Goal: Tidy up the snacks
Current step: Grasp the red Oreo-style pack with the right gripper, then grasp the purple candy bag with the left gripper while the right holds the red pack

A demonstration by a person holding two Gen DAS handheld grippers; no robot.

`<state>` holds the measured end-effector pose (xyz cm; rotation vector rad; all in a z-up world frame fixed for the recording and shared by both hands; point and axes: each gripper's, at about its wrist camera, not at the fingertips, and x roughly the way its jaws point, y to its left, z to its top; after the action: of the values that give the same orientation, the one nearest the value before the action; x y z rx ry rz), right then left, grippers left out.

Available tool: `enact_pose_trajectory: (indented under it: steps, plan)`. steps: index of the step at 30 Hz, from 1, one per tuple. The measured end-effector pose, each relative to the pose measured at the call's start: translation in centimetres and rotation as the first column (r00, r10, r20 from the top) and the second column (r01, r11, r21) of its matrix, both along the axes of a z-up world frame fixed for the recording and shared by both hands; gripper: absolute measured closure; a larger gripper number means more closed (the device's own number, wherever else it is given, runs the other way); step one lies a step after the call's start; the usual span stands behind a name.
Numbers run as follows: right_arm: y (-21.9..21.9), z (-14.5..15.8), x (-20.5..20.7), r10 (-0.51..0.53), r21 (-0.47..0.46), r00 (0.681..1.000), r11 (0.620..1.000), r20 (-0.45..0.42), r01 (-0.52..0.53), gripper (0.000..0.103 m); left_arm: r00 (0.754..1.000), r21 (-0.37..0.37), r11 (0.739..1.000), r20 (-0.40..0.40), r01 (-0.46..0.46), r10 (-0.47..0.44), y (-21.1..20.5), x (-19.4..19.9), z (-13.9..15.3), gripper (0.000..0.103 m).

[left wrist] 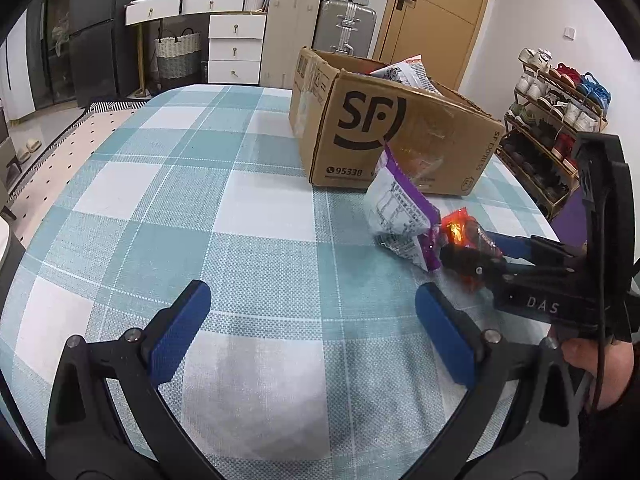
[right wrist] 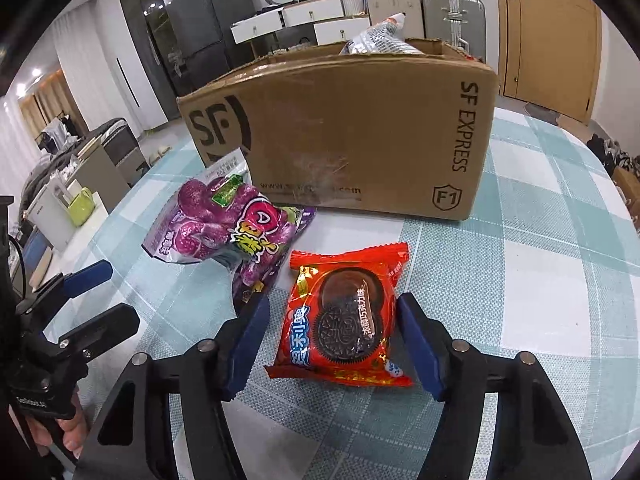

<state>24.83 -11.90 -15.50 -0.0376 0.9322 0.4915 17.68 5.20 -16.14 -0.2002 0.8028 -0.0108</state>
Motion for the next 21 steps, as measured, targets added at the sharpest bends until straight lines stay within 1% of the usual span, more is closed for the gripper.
enact_pose_trajectory:
  steps: [1, 2, 3, 9, 14, 16, 18, 21]
  plan:
    - [0.1, -0.1, 0.0, -0.003, -0.004, 1.0, 1.0, 0.001, 0.003, 0.041, 1.0, -0.004, 1.0, -0.004, 0.0, 0.0, 0.0, 0.0, 0.0, 0.001]
    - [0.0, -0.1, 0.1, -0.006, -0.004, 1.0, 1.0, 0.002, 0.006, 0.049, 1.0, -0.008, 1.0, -0.009, 0.001, -0.001, 0.1, 0.1, -0.1, 0.001]
    - [0.0, -0.1, 0.1, -0.01, -0.004, 1.0, 1.0, 0.003, 0.01, 0.056, 1.0, -0.008, 1.0, -0.013, -0.003, 0.003, 0.2, 0.2, -0.2, 0.001]
    - [-0.1, 0.3, -0.4, -0.015, 0.012, 0.999, 1.0, 0.028, 0.015, 0.057, 1.0, -0.021, 1.0, -0.016, -0.008, 0.008, 0.3, 0.1, -0.5, 0.001]
    - [-1.2, 1.7, -1.8, -0.044, 0.056, 0.993, 0.998, 0.106, 0.038, 0.057, 1.0, -0.022, 1.0, -0.018, -0.016, 0.015, 0.4, -0.2, -0.5, 0.001]
    - [-1.4, 2.2, -2.5, -0.057, 0.06, 0.989, 0.997, 0.135, 0.05, 0.057, 1.0, -0.022, 1.0, -0.019, -0.015, 0.015, 0.3, -0.2, -0.5, 0.001]
    - [-1.6, 2.1, -3.3, -0.06, 0.1, 0.992, 0.994, 0.113, 0.049, 0.057, 0.999, -0.019, 1.0, -0.029, -0.02, 0.019, 0.4, -0.1, -0.6, 0.001]
    - [-1.8, 2.6, -4.8, -0.06, 0.119, 0.99, 0.992, 0.124, 0.045, 0.057, 0.999, -0.013, 1.0, -0.031, -0.021, 0.021, 0.2, 0.0, -0.6, 0.001]
